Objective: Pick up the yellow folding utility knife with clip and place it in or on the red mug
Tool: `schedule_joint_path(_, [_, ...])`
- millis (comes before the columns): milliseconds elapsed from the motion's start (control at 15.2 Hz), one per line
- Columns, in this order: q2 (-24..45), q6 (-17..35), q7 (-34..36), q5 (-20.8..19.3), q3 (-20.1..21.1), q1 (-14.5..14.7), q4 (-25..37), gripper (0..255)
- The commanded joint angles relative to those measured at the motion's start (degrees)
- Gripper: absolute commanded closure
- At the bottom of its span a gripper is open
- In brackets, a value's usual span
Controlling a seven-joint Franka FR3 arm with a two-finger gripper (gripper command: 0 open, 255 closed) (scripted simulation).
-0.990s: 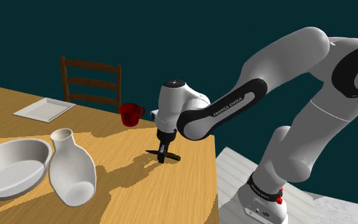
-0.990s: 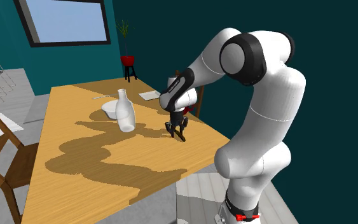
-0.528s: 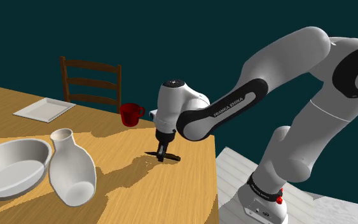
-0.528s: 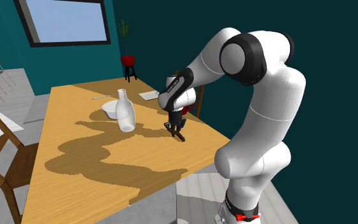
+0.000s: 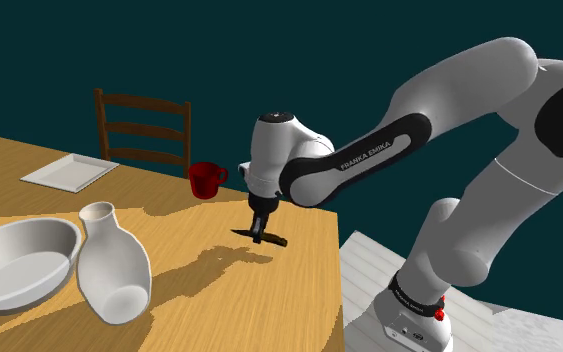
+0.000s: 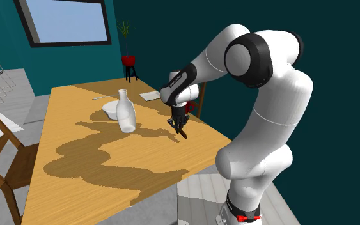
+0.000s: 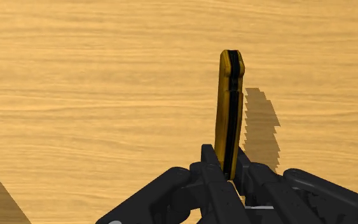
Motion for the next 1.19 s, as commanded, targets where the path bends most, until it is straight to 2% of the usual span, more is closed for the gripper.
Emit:
schedule_joint_path(0, [-1.08,-1.77,-0.22,0.36,-0.11,0.11,0.70,255])
schedule_joint_path(1122, [-7.37,-15.85,-1.69,1.69,-1.52,0.35,8.68,255])
